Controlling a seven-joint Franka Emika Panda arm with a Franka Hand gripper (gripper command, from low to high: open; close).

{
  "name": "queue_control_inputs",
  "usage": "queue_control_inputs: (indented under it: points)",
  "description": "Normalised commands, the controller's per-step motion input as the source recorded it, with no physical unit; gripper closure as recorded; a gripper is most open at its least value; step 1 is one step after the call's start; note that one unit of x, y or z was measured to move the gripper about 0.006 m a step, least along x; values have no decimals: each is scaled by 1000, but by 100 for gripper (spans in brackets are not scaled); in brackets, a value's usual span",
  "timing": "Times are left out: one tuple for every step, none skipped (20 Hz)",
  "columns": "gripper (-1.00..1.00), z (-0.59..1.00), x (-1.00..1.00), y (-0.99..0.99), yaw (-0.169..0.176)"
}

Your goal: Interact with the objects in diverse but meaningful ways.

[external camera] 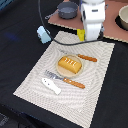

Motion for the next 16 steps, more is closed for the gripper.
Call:
queue_control_inputs:
  points:
    - [100,511,-434,-160,12]
    - [100,457,-517,-214,4]
    - [100,426,-571,-234,2]
    - [100,386,-611,-246,1]
    - [100,369,-623,-269,0]
    - [100,360,-631,-280,0]
    - [100,317,-671,-323,0]
    - [100,283,-671,-323,0]
    - [100,254,-677,-334,0]
    - [100,223,-660,-331,0]
    - [100,200,-609,-311,0]
    - [100,166,-597,-303,0]
    - [100,129,-557,-297,0]
    - [100,74,-534,-271,0]
    - [100,0,-543,-211,0]
    - [100,0,-543,-120,1]
